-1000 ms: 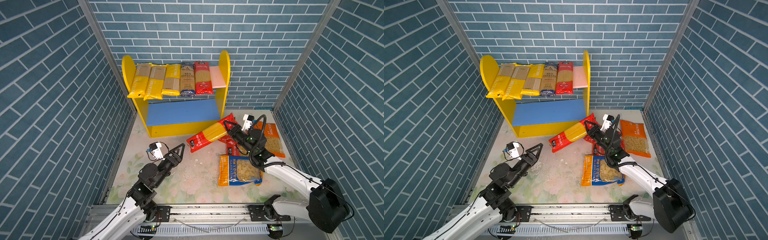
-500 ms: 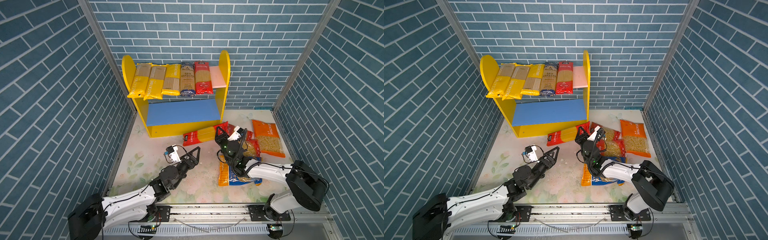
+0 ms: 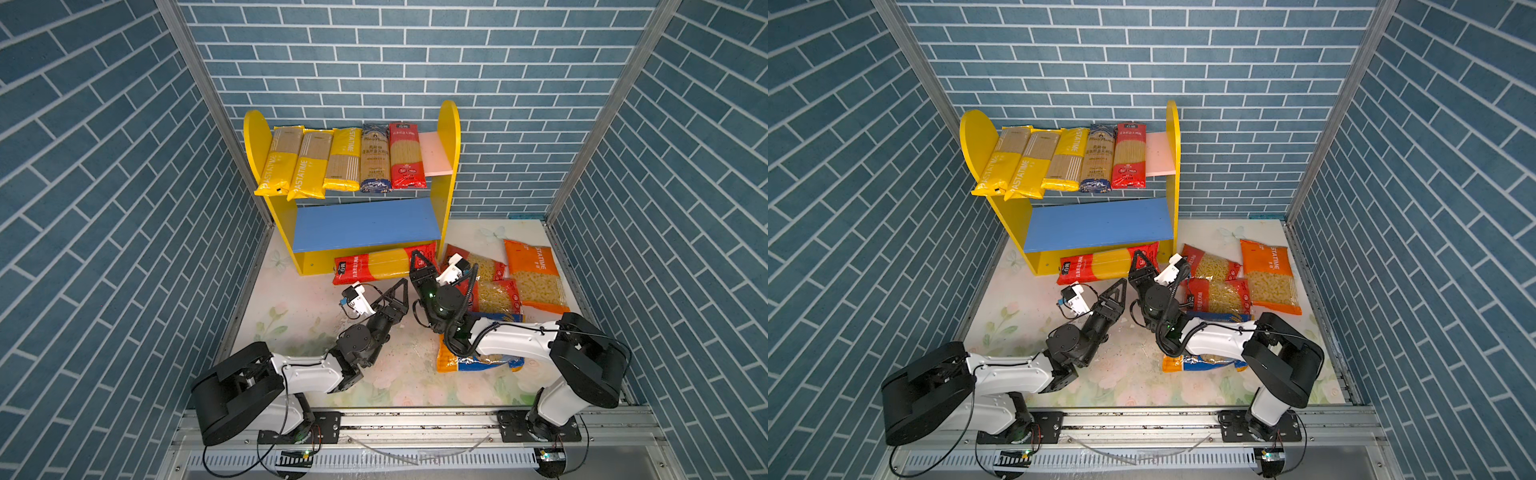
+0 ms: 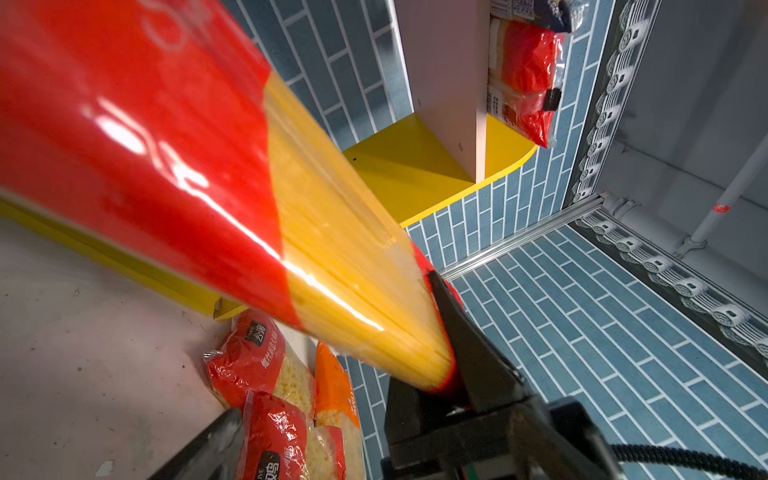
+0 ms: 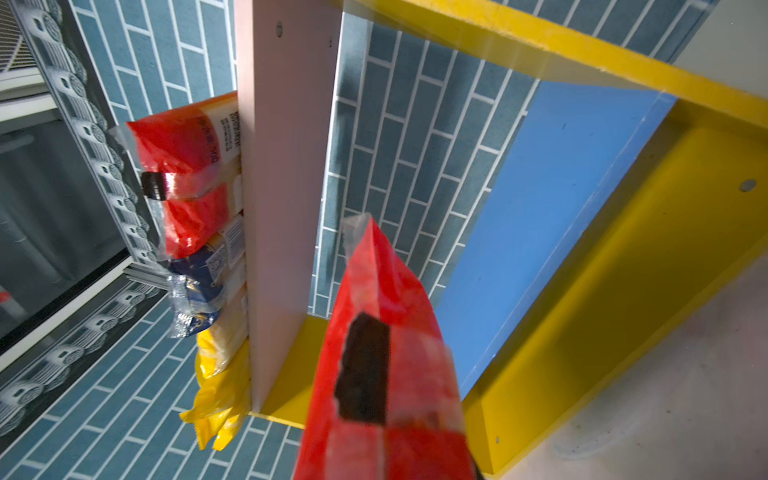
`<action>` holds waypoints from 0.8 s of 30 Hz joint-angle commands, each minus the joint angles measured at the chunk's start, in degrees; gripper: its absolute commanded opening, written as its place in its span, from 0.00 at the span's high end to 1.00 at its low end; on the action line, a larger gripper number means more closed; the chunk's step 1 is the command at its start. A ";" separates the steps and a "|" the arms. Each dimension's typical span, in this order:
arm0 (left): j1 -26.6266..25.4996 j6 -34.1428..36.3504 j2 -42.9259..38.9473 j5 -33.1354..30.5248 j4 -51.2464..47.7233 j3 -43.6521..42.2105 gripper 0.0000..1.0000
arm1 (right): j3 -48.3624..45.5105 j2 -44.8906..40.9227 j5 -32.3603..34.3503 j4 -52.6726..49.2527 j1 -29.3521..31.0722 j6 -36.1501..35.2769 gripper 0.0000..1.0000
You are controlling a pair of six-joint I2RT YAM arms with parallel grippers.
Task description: Place and organize the pasta boxes and bags onto the shelf
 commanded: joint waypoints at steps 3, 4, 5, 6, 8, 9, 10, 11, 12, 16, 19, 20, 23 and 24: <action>5.21 1.14 -4.78 2.18 1.34 2.50 0.00 | 0.96 -2.77 -3.11 14.43 1.09 6.02 1.00; 5.85 1.73 -5.81 2.49 -0.31 3.02 0.00 | 0.66 -1.92 -4.29 17.19 1.18 5.98 1.00; 6.42 1.97 -6.42 2.44 -1.39 3.26 0.00 | 0.56 -0.99 -5.36 19.56 1.19 5.67 1.00; 6.99 1.87 -6.71 2.34 -1.99 3.60 0.00 | 0.54 -0.32 -6.30 20.44 1.14 6.42 1.00; 8.46 1.21 -6.63 2.18 -1.09 3.72 0.02 | 0.21 -0.05 -8.21 20.52 1.33 6.40 1.00; 9.14 0.48 -6.36 1.89 -0.30 3.78 0.05 | -0.05 -0.05 -8.99 20.50 1.50 6.17 1.00; 9.81 -0.15 -6.13 1.85 0.44 3.80 0.09 | -0.31 -0.10 -9.57 20.48 1.69 5.71 0.99; 10.35 -0.56 -5.93 1.79 0.84 3.89 0.12 | -0.45 -0.30 -9.85 20.52 1.90 5.16 0.99; 10.71 -0.81 -5.70 1.76 1.34 4.04 0.17 | -0.63 -0.44 -10.12 20.48 2.08 4.44 0.98; 10.90 -0.98 -4.15 1.91 3.58 4.60 0.25 | -0.60 -0.29 -10.70 20.48 2.35 4.09 0.96; 11.08 -3.38 -2.36 1.65 5.48 4.67 0.35 | 0.56 0.81 -13.74 20.37 2.33 3.86 0.93; 11.08 -3.50 -2.22 1.73 5.55 4.78 0.41 | 0.69 1.36 -14.27 20.37 2.37 4.27 0.90; 11.17 -2.76 -2.68 2.43 5.55 5.32 0.60 | -0.50 3.01 -13.38 20.41 2.40 7.87 0.81; 11.32 -2.22 -3.04 2.74 5.55 5.47 0.65 | -1.11 3.28 -12.88 20.41 2.33 8.75 0.78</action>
